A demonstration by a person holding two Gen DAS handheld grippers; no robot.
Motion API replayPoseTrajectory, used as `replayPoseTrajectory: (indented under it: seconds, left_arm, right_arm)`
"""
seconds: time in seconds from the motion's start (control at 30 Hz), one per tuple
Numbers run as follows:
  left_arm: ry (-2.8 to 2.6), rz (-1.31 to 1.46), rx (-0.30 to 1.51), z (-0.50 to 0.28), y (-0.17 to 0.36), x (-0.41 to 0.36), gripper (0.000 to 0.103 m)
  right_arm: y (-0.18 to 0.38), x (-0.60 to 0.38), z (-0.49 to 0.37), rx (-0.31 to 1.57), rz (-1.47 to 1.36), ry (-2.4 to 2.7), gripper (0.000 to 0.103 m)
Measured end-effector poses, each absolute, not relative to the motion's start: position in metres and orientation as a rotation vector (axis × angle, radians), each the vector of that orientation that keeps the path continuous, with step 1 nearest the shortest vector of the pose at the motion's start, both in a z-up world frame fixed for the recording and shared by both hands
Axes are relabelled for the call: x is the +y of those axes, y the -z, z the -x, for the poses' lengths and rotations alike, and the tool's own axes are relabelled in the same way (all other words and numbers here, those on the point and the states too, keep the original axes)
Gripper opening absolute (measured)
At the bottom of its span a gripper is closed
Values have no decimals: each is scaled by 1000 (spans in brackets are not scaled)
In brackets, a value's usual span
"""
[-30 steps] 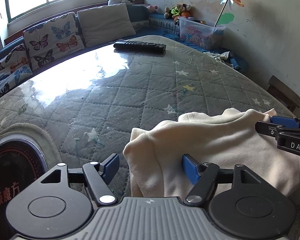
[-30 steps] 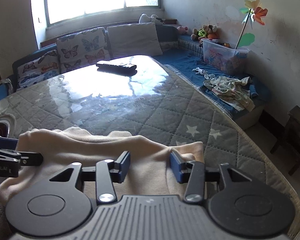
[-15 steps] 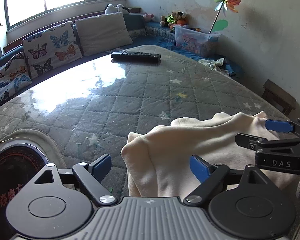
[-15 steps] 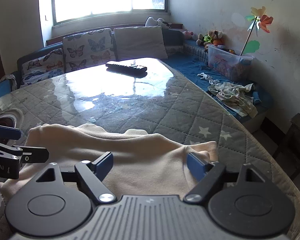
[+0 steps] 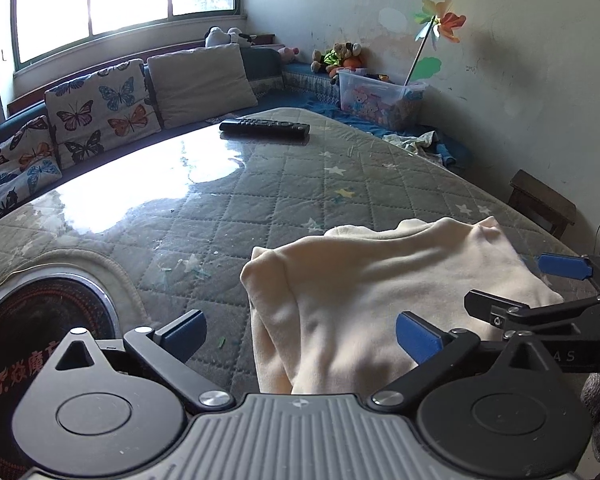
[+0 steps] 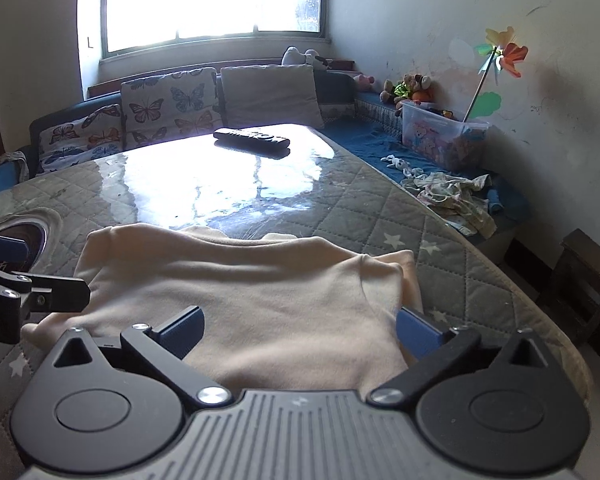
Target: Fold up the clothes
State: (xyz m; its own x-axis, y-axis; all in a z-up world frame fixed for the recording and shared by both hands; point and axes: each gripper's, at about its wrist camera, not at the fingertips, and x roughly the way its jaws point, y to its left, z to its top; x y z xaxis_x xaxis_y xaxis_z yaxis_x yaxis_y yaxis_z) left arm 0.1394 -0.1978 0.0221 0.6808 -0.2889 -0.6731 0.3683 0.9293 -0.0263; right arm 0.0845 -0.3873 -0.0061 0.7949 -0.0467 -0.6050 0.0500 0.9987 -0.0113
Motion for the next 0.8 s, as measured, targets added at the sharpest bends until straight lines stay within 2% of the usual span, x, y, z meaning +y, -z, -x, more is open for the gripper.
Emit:
replayPoseTrajectory:
  seconds: [0.8]
  left_arm:
    - [357,-108,698,-60,-24,-171,103]
  right_arm:
    - [-5,-348,-17,609,33,80,103]
